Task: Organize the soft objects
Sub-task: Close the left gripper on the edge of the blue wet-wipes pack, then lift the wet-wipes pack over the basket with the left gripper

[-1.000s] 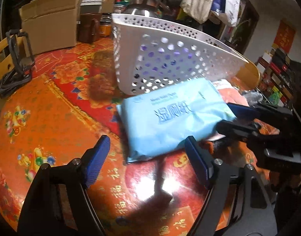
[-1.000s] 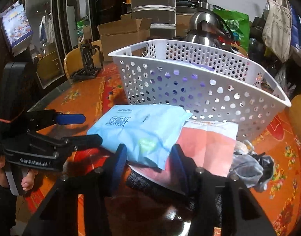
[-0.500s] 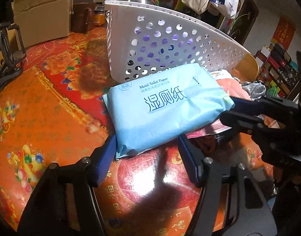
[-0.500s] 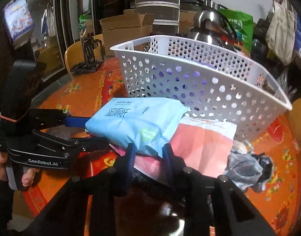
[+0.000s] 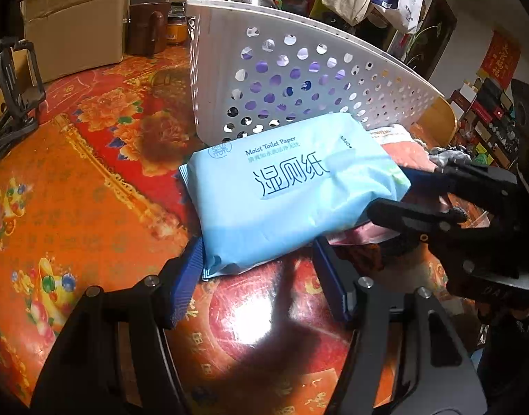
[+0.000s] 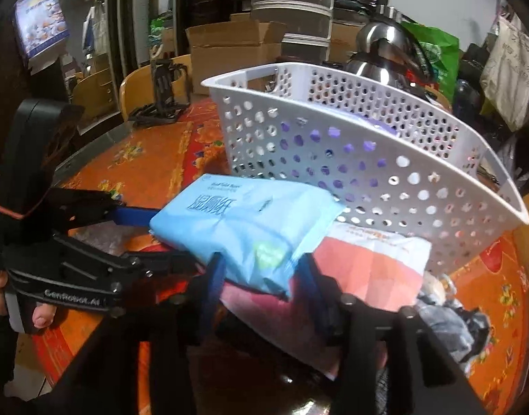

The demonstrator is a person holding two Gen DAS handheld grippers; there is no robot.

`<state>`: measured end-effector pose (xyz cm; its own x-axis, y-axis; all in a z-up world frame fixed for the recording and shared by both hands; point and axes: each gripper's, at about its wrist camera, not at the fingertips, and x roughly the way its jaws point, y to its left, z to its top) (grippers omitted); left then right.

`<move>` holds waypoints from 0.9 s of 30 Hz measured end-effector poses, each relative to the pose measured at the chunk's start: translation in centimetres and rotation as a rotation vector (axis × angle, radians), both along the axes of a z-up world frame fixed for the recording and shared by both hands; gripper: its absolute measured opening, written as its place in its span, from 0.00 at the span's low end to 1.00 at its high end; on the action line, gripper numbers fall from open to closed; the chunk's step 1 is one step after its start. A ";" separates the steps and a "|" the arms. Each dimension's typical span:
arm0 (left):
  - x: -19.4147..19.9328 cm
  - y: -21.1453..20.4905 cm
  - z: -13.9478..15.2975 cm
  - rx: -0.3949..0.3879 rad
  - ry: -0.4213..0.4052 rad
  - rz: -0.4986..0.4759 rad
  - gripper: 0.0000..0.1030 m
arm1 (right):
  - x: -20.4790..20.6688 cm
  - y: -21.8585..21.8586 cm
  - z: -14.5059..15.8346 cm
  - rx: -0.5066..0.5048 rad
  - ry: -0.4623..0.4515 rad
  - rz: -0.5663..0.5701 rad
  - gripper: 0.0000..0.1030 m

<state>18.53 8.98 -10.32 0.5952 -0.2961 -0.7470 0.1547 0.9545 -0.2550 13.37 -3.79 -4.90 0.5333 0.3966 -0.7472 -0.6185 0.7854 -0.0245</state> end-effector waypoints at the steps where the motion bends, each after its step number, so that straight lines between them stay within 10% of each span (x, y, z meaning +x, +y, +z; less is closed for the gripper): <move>1: 0.1 0.0 0.0 0.002 0.000 0.002 0.52 | 0.0 0.0 0.0 0.003 0.000 0.001 0.31; 10: 0.2 0.4 0.2 -0.021 -0.017 0.031 0.32 | -0.9 -0.3 -0.1 0.009 -0.032 -0.014 0.14; 27: -3.5 -1.5 3.9 0.020 -0.150 0.066 0.24 | -3.0 -2.6 1.9 0.058 -0.118 -0.042 0.08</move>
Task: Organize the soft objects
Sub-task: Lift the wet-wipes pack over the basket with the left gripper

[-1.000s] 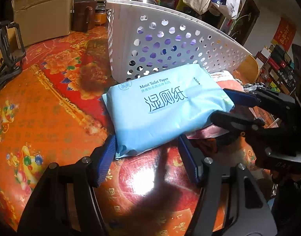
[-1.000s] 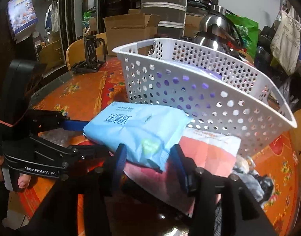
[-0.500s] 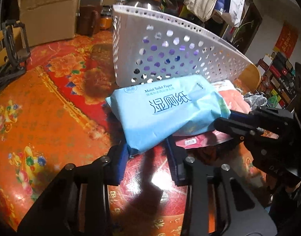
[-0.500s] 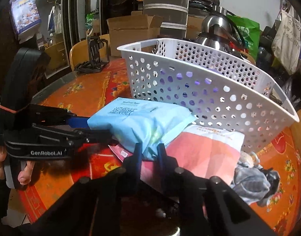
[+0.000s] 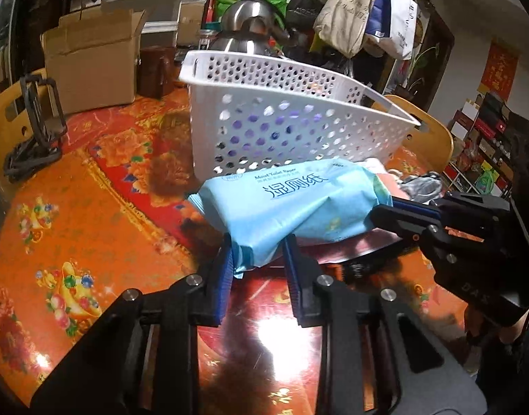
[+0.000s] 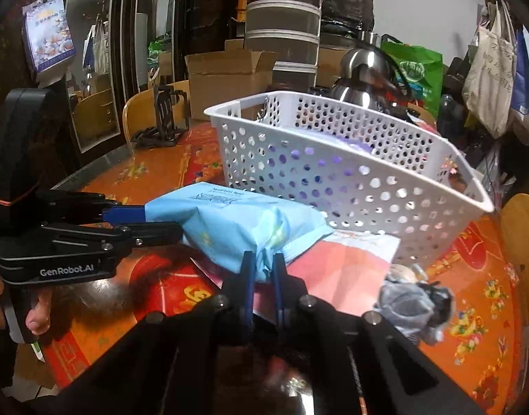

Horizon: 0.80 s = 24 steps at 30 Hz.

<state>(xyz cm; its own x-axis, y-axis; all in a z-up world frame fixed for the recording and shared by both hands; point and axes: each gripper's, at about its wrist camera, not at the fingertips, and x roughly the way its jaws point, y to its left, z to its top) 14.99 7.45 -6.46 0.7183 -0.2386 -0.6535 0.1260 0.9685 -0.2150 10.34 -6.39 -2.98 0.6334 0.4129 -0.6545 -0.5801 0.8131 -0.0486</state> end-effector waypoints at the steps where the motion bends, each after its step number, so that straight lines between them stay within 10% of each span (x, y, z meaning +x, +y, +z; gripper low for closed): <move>1: -0.2 -0.2 0.3 0.002 -0.005 0.000 0.24 | -0.2 -0.2 0.2 0.006 -0.001 -0.001 0.07; 24: -0.9 -5.7 9.5 0.061 -0.093 -0.053 0.21 | -1.7 -5.1 7.4 0.048 -0.098 -0.049 0.05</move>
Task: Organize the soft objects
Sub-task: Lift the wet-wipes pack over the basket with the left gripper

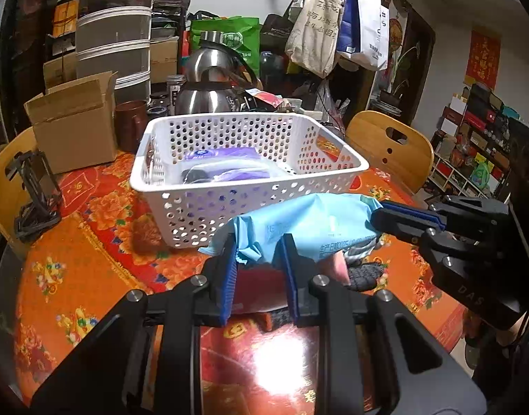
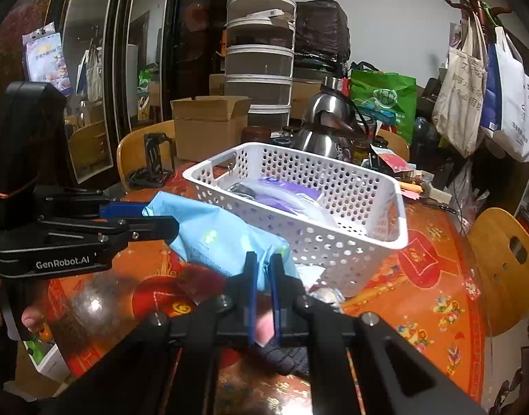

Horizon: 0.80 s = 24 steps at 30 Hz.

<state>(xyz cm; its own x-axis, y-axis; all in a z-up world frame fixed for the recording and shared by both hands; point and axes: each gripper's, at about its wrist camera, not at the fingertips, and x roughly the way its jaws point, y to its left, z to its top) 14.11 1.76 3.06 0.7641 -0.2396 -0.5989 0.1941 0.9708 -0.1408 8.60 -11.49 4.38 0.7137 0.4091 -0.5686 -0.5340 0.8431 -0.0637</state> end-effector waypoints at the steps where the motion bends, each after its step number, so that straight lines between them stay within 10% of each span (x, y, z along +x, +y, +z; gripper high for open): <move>1: 0.2 -0.2 0.3 -0.001 0.001 -0.002 0.21 | 0.1 -0.2 0.2 0.005 -0.002 -0.002 0.05; 24: 13.5 -0.7 8.6 -0.021 -0.007 -0.001 0.20 | 12.3 -0.6 7.4 -0.020 0.001 -0.084 0.04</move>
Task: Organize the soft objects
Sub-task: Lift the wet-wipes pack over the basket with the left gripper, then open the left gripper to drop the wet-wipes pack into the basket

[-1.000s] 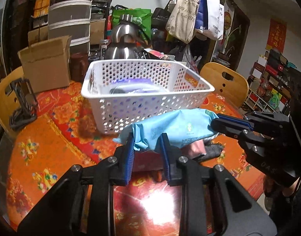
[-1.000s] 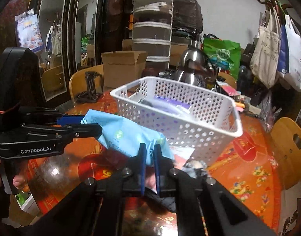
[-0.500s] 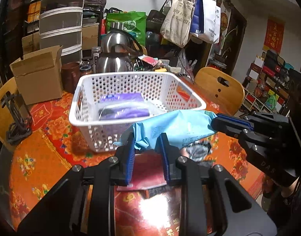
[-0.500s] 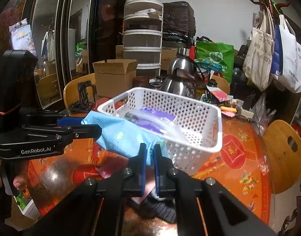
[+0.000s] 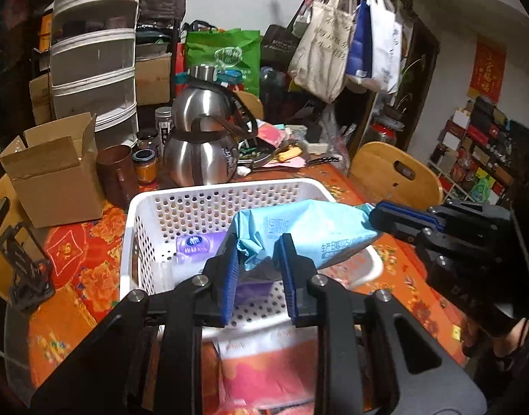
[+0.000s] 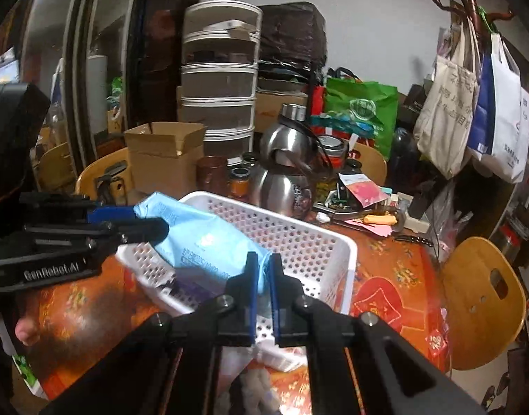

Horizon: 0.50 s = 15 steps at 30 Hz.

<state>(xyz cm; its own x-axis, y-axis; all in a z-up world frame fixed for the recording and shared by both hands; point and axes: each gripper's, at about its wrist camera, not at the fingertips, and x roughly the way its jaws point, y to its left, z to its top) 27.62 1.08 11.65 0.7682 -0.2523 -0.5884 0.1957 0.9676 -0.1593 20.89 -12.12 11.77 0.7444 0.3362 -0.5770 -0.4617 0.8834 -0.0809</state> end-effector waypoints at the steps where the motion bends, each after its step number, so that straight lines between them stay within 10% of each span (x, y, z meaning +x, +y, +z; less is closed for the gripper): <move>1: 1.1 0.0 -0.2 -0.001 0.009 0.008 0.20 | 1.0 0.1 -0.2 -0.007 0.012 -0.005 0.04; 11: 9.2 0.6 -5.0 0.005 0.130 0.082 0.23 | 6.3 0.2 -3.3 -0.029 0.083 -0.067 0.05; 15: 9.3 1.6 -5.4 -0.011 0.123 0.120 0.59 | 6.5 -0.9 -3.3 -0.012 0.094 -0.093 0.27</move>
